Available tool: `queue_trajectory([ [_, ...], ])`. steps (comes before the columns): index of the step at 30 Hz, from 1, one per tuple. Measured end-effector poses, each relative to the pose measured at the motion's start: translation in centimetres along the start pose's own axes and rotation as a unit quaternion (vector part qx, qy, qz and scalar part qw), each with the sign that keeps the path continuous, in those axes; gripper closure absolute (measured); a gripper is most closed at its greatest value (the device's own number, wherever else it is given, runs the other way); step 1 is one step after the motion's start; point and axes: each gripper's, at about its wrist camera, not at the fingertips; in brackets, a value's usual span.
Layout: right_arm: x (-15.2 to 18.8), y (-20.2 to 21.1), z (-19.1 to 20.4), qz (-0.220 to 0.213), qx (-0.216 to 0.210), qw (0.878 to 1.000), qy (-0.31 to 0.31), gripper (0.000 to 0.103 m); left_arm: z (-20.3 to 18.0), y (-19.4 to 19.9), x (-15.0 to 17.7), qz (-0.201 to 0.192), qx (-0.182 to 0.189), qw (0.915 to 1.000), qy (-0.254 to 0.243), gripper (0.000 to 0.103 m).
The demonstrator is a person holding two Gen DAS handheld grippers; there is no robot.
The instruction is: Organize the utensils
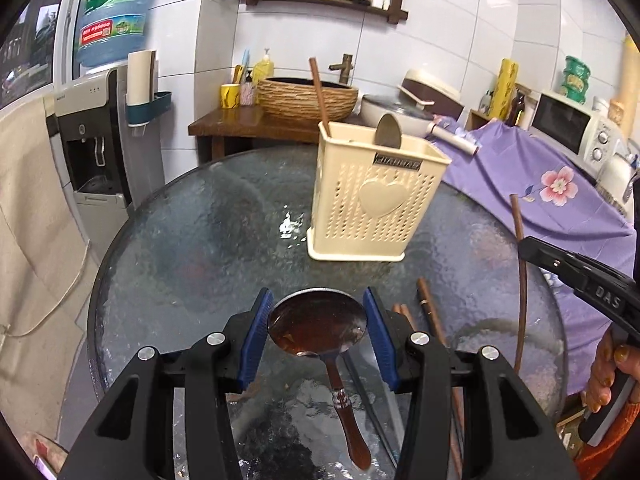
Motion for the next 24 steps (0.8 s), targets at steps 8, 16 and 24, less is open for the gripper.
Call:
queue_trajectory([
  [8, -1.0, 2.9, 1.4, -0.021, -0.008, 1.000, 0.017, 0.096, 0.3, 0.9, -1.1, -0.009, 0.030, 0.9995, 0.005, 0.057],
  [16, -1.1, 3.4, 1.7, -0.022, -0.005, 0.999, 0.026, 0.096, -0.2, 1.3, -1.6, -0.018, 0.029, 0.9994, -0.007, 0.057],
  [24, -1.6, 4.3, 2.4, -0.032, -0.006, 0.999, 0.043, 0.096, -0.6, 2.1, -2.5, -0.033, 0.036, 0.9986, -0.023, 0.057],
])
Point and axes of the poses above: each gripper's, at about its wrist camera, not at the fingertips, and y roughly against the way its jaws point, z to its left, x to its underside, and after that the axes turned 12 degrees about -x, right-handed
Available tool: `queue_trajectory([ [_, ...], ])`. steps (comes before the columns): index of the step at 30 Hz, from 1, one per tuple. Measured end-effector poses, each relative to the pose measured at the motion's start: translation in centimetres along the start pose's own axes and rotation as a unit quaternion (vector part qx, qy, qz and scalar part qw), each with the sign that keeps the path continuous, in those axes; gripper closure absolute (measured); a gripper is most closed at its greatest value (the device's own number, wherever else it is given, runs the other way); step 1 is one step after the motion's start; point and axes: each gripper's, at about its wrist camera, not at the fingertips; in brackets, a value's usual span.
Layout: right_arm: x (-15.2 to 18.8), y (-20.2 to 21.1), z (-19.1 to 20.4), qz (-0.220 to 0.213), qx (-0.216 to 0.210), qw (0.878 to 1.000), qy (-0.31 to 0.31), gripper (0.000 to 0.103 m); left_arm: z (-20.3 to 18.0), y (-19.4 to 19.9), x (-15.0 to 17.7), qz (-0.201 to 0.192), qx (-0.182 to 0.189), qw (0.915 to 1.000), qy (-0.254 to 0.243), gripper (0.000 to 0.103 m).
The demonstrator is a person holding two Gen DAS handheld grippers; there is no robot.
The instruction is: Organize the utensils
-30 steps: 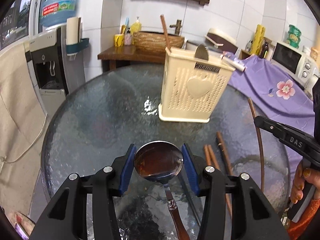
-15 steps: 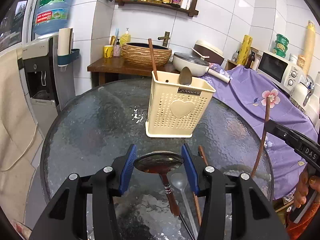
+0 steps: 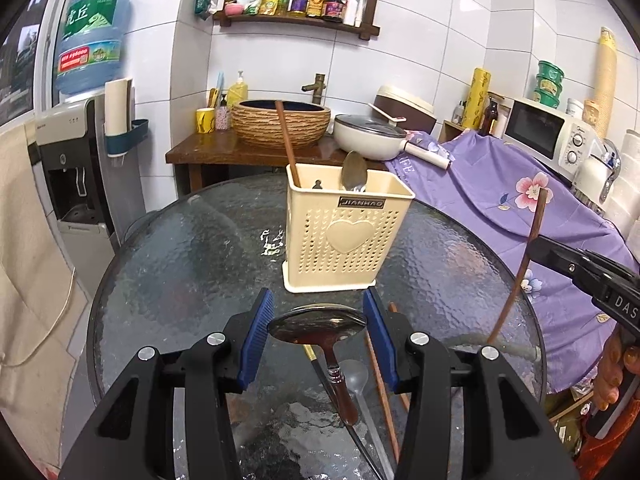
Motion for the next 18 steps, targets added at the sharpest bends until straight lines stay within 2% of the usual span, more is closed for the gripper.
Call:
queue_trajectory([
  [13, -2.3, -0.2, 0.7, -0.013, 0.000, 1.000, 0.025, 0.096, -0.6, -0.7, -2.3, -0.018, 0.013, 0.9997, -0.012, 0.057],
  [18, -5.2, -0.5, 0.9, -0.022, -0.011, 0.999, 0.031, 0.096, -0.2, -1.2, -4.5, -0.026, 0.012, 0.9995, -0.012, 0.057],
])
Point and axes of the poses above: each gripper's, at about its wrist camera, not at the fingertips, and y roughly against the way its jaws point, z to its left, x to its underside, and after that the axes turned 12 degrees about -x, right-handed
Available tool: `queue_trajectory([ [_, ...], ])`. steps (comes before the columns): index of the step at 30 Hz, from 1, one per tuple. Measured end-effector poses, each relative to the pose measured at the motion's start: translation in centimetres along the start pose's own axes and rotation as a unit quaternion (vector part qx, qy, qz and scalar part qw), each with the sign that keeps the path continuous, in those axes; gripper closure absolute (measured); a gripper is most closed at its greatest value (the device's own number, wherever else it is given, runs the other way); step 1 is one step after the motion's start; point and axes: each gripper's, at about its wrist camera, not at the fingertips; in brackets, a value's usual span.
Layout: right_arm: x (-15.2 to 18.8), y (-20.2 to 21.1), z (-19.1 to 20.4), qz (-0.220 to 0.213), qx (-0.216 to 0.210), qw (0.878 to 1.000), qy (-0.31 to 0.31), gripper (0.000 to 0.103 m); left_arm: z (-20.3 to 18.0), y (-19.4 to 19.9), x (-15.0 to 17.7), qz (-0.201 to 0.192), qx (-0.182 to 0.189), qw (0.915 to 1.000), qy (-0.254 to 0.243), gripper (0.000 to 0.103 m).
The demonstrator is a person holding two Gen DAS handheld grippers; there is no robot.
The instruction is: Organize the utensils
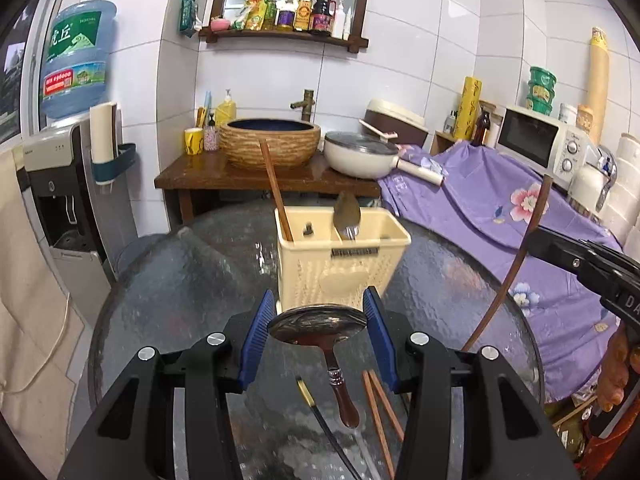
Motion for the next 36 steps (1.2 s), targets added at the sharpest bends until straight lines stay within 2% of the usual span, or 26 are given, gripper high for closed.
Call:
queue_trajectory([
  [4, -3.2, -0.1, 0.2, -0.013, -0.008, 1.000, 0.009, 0.096, 1.2, 0.0, -3.8, -0.017, 0.009, 0.9996, 0.019, 0.057],
  [13, -11.9, -0.3, -0.7, -0.073, -0.006, 0.997, -0.003, 0.096, 2.0, -0.7, -12.7, -0.068, -0.010, 0.9967, 0.044, 0.057],
  [15, -13.6, -0.8, -1.3, -0.083, -0.006, 0.996, -0.014, 0.096, 1.8, -1.3, -13.7, -0.073, -0.016, 0.9962, 0.045, 0.057],
  [18, -14.8, -2.3, -2.0, -0.094, 0.019, 0.995, -0.012, 0.096, 1.4, -3.5, -14.6, -0.068, -0.032, 0.9961, 0.046, 0.057],
  [23, -14.2, -5.3, -3.7, -0.092, 0.035, 0.995, -0.024, 0.096, 0.8, -7.3, -13.5, -0.044, -0.044, 0.9971, 0.044, 0.057],
  [28, -11.0, -9.2, -5.3, -0.056, 0.040, 0.997, -0.038, 0.096, 0.4, -9.7, -11.0, -0.022, -0.044, 0.9983, 0.031, 0.057],
  [36, -7.0, -11.9, -6.6, -0.022, 0.044, 0.997, -0.059, 0.096, -0.1, -11.7, -8.3, 0.002, -0.047, 0.9988, 0.012, 0.057],
])
Point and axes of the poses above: each gripper's, at about its wrist camera, not at the fingertips, and y roughly against the way its jaws point, z to its left, x to its underside, and after that the axes turned 12 degrees about -x, right-handed
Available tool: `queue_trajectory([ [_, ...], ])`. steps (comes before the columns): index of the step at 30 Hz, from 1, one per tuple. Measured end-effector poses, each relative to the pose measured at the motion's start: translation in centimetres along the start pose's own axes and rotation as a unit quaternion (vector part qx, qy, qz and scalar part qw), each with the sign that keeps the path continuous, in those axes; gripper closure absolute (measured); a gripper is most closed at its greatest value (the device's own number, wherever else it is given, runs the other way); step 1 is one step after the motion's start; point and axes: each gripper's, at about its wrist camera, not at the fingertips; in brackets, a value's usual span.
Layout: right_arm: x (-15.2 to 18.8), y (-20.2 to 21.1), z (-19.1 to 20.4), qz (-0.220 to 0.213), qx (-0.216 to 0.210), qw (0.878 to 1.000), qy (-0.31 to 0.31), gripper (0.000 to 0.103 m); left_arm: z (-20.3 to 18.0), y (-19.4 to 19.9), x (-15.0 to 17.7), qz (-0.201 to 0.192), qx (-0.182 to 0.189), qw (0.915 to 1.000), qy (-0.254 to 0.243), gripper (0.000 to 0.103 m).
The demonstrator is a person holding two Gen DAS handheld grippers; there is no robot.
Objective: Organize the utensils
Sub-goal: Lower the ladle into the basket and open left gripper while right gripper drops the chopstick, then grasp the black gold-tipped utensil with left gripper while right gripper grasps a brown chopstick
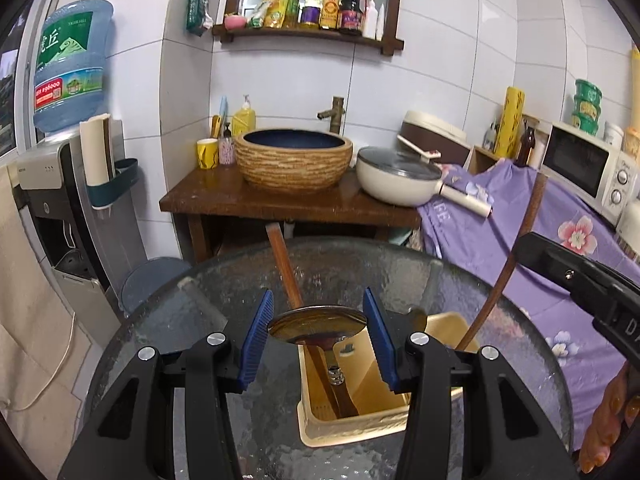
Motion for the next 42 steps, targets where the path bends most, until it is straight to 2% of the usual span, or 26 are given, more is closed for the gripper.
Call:
queue_trajectory([
  [9, 1.2, -0.4, -0.9, 0.008, 0.007, 1.000, -0.012, 0.096, -1.7, -1.0, 2.2, 0.013, -0.011, 0.9993, -0.035, 0.057],
  [17, 1.1, -0.5, -1.5, 0.008, 0.017, 1.000, -0.018, 0.096, -2.6, -1.7, 2.9, 0.024, -0.012, 0.9982, -0.054, 0.057],
  [21, 1.0, -0.6, -2.0, 0.008, 0.024, 0.999, -0.023, 0.096, -2.7, -1.5, 3.0, 0.018, -0.013, 0.9981, -0.057, 0.057],
  [22, 1.0, -0.6, -2.2, 0.008, 0.026, 0.999, -0.024, 0.096, -2.7, -1.3, 2.9, 0.015, -0.012, 0.9984, -0.053, 0.055],
  [24, 1.1, -0.6, -2.7, 0.009, 0.027, 0.999, -0.031, 0.096, -2.5, -0.5, 2.9, 0.004, -0.013, 0.9988, -0.046, 0.036],
  [25, 1.1, -0.6, -2.9, 0.011, 0.026, 0.999, -0.033, 0.095, -2.3, 0.0, 2.9, -0.006, -0.014, 0.9990, -0.042, 0.033],
  [27, 1.2, -0.1, -3.0, 0.006, 0.030, 0.999, -0.034, 0.090, -1.8, 1.5, 3.0, -0.031, -0.017, 0.9987, -0.036, 0.026],
  [28, 1.3, 0.1, -3.0, 0.003, 0.032, 0.999, -0.034, 0.076, -1.7, 2.1, 3.2, -0.037, -0.019, 0.9985, -0.036, 0.024],
  [29, 1.5, 0.4, -3.0, -0.001, 0.033, 0.999, -0.036, 0.055, -1.6, 2.8, 3.4, -0.043, -0.020, 0.9982, -0.036, 0.018],
  [30, 1.8, 1.0, -3.0, -0.010, 0.034, 0.999, -0.039, 0.049, -1.4, 3.4, 3.8, -0.049, -0.021, 0.9979, -0.036, 0.011],
  [32, 2.5, 1.8, -2.8, -0.016, 0.033, 0.999, -0.039, 0.047, -0.8, 5.0, 5.2, -0.060, -0.024, 0.9975, -0.029, 0.006],
  [35, 4.2, 3.2, -2.3, -0.012, 0.030, 0.999, -0.032, 0.047, 0.2, 6.4, 7.4, -0.059, -0.026, 0.9978, -0.013, 0.006],
  [38, 6.7, 4.1, -1.3, 0.005, 0.026, 1.000, -0.011, 0.047, 1.0, 7.4, 10.1, -0.044, -0.034, 0.9984, -0.001, 0.006],
  [42, 11.0, 4.1, -0.1, 0.057, 0.031, 0.998, 0.006, 0.047, 0.9, 7.3, 13.1, 0.002, -0.050, 0.9986, -0.016, 0.006],
])
Point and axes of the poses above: each gripper's, at about its wrist camera, not at the fingertips, and y roughly against the way its jaws point, z to its left, x to its underside, and after that the axes turned 12 degrees about -x, right-handed
